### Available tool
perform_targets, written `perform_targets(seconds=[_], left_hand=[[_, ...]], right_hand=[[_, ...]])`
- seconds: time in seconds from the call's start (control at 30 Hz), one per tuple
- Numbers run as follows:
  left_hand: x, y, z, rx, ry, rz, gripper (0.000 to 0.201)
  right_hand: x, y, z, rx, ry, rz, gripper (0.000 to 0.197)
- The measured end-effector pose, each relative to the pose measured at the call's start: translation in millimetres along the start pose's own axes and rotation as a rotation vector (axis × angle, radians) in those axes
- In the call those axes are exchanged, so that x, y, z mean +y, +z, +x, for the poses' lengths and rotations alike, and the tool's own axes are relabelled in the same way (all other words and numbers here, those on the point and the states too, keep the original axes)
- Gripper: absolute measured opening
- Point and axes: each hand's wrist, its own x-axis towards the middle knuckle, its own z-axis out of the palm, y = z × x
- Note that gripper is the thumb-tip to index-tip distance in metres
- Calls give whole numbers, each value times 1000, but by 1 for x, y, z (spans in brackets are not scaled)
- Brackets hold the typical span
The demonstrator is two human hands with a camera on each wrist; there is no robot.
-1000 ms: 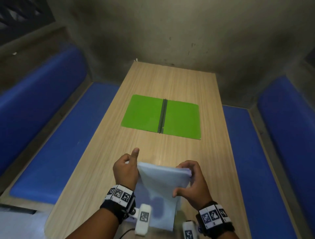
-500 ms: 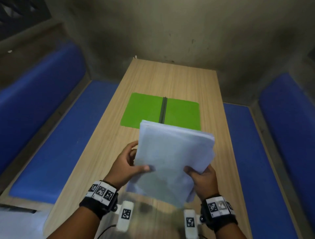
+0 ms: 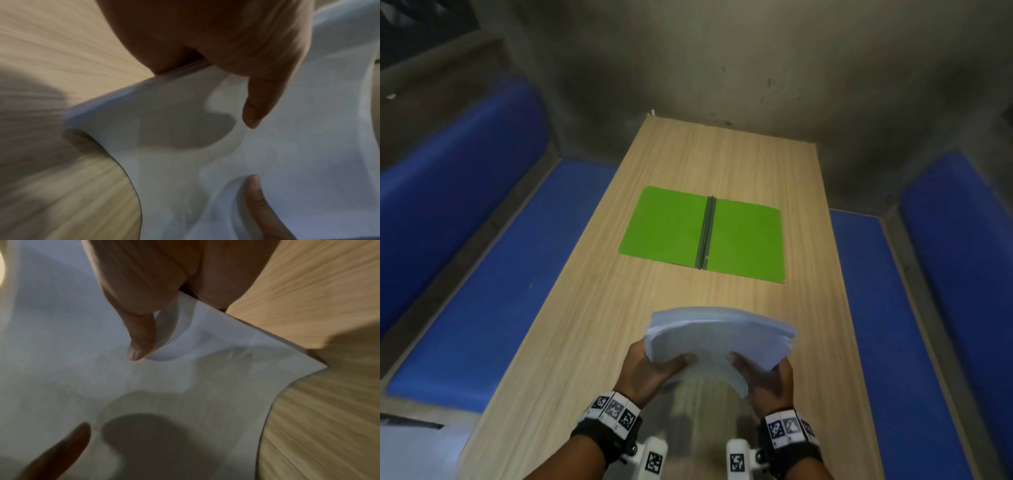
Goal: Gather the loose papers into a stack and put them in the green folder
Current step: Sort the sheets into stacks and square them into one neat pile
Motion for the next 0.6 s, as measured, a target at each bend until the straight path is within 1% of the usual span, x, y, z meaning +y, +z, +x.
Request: perform_targets(seconds=[0.07,0.1,0.17,0.23,0.33,0.47,0.6], left_hand=[[2,2,1,57,-25,-62,32],[2,3,3,74,-39,-91,33],[4,3,4,49,-59,-103,35],[-2,0,7,-9,-63,-107,39],[-2,-5,12,-35,-20,-112,51],[-3,-1,16,-78,-40,-118,42],[-7,-1,20,-122,-60,-45,43]], right_hand=[[0,3,-1,28,-10,23,47],[-1,5,-2,27,-20,32,51],[-3,4,-3,9,-10,15,63],[1,0,-3,8,-1,-18,64],[-3,-6,-1,25,-34,-18,57],[2,-4,1,-25,-8,-7,38],[8,-3,7,-53,23,-50,24]])
